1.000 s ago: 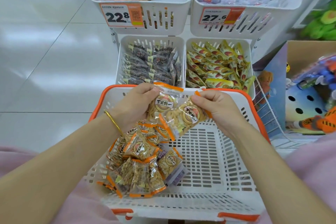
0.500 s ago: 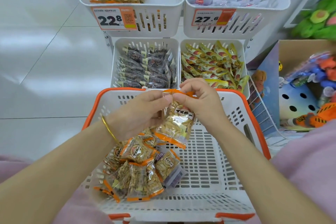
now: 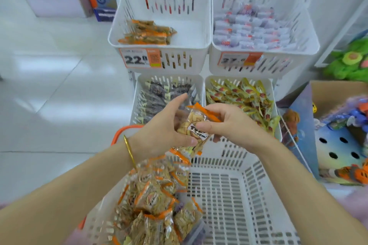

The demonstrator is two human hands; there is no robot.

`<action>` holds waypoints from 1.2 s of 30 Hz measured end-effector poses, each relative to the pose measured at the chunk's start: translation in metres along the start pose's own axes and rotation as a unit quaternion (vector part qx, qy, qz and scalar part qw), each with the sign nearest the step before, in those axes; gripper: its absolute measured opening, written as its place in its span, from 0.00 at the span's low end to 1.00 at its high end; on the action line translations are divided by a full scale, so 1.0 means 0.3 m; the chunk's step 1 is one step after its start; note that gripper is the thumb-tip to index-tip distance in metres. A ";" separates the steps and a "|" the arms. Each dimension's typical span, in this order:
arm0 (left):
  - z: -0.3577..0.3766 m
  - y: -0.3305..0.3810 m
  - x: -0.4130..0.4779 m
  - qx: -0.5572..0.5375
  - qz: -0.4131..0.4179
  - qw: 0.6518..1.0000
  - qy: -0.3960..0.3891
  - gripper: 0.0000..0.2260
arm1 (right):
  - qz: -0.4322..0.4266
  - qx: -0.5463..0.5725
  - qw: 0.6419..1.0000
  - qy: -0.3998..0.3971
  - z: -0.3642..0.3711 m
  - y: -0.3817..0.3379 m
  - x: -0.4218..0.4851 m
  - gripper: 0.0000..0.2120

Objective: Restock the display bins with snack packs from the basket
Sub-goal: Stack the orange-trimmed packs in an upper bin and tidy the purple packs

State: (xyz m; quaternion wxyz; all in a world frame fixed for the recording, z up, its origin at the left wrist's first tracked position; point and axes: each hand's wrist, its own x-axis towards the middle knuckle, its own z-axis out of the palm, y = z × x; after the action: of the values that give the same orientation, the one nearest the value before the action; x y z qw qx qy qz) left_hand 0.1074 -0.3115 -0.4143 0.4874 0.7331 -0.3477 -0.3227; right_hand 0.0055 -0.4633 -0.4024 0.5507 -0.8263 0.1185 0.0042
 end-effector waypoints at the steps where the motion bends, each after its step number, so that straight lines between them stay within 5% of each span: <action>1: -0.029 0.025 0.033 0.009 0.018 1.000 0.017 0.45 | -0.017 -0.019 1.000 0.017 -0.025 -0.039 0.038 0.05; 5: -0.185 0.102 0.189 0.141 0.121 0.969 0.163 0.36 | -0.107 -0.048 0.976 0.184 -0.159 -0.233 0.220 0.05; 8: -0.315 0.114 0.290 0.318 0.159 0.895 0.271 0.27 | -0.174 -0.148 0.924 0.307 -0.261 -0.354 0.408 0.05; 11: -0.390 0.085 0.362 0.454 0.111 0.843 0.265 0.25 | -0.133 -0.342 0.883 0.291 -0.288 -0.389 0.605 0.10; 15: -0.403 0.022 0.392 0.494 0.088 0.829 0.246 0.25 | -0.036 -0.462 0.856 0.228 -0.228 -0.321 0.766 0.07; 20: -0.397 -0.010 0.379 0.504 0.118 0.819 0.249 0.32 | 0.071 -0.324 0.942 0.051 -0.201 -0.306 0.771 0.07; 23: -0.399 0.003 0.373 0.500 0.116 0.824 0.241 0.27 | 0.085 -0.302 0.949 -0.002 -0.209 -0.329 0.743 0.14; 27: -0.399 0.024 0.336 0.490 0.128 0.828 0.241 0.26 | 0.085 -0.322 0.943 0.023 -0.202 -0.350 0.697 0.21; 32: -0.344 0.050 0.128 0.475 0.139 0.846 0.199 0.26 | -0.055 -0.209 0.966 0.142 -0.136 -0.328 0.449 0.17; 36: -0.254 -0.011 -0.108 0.449 0.061 0.886 0.096 0.23 | -0.052 -0.137 0.987 0.071 0.076 -0.136 0.201 0.12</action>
State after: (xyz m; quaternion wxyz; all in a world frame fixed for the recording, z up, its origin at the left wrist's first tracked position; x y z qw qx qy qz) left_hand 0.1521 -0.2467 -0.3889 0.1560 0.8782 -0.4512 -0.0294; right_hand 0.0752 -0.4391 -0.3826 0.4222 -0.8970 0.1124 -0.0673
